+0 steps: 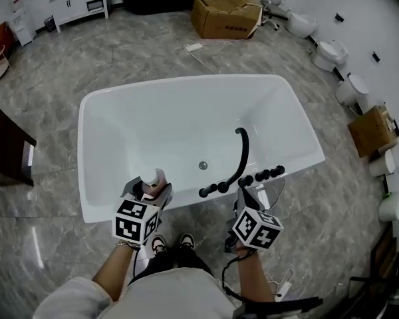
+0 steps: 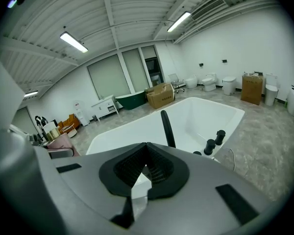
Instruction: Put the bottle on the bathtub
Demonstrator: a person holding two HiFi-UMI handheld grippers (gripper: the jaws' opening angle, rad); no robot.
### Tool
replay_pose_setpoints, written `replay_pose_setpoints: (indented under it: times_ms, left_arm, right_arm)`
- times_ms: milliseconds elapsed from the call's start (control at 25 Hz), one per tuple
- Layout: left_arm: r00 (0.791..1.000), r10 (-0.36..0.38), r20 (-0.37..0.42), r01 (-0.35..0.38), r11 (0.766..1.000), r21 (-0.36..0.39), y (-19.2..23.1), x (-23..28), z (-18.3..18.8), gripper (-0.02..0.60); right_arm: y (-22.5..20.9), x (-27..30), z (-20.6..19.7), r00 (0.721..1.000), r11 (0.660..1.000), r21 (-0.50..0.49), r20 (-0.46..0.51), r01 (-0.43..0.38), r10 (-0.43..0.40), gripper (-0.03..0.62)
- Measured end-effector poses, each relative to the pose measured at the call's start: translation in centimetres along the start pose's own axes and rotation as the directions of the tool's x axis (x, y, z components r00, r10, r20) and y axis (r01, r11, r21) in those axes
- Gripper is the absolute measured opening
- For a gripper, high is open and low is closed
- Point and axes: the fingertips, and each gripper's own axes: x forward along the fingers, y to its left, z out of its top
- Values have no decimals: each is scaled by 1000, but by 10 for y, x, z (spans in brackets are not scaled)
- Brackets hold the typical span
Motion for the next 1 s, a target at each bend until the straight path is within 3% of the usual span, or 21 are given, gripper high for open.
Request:
replay_pose_setpoints:
  times_ms: [440, 1000]
  left_arm:
    - [995, -31, -94, 34, 999, 29, -18, 25, -41, 236]
    - [989, -25, -147, 30, 999, 32, -25, 48, -93, 236]
  right_arm:
    - [-24, 15, -55, 996, 996, 79, -88, 30, -23, 26]
    - [-48, 39, -110, 984, 992, 113, -175, 48, -28, 26]
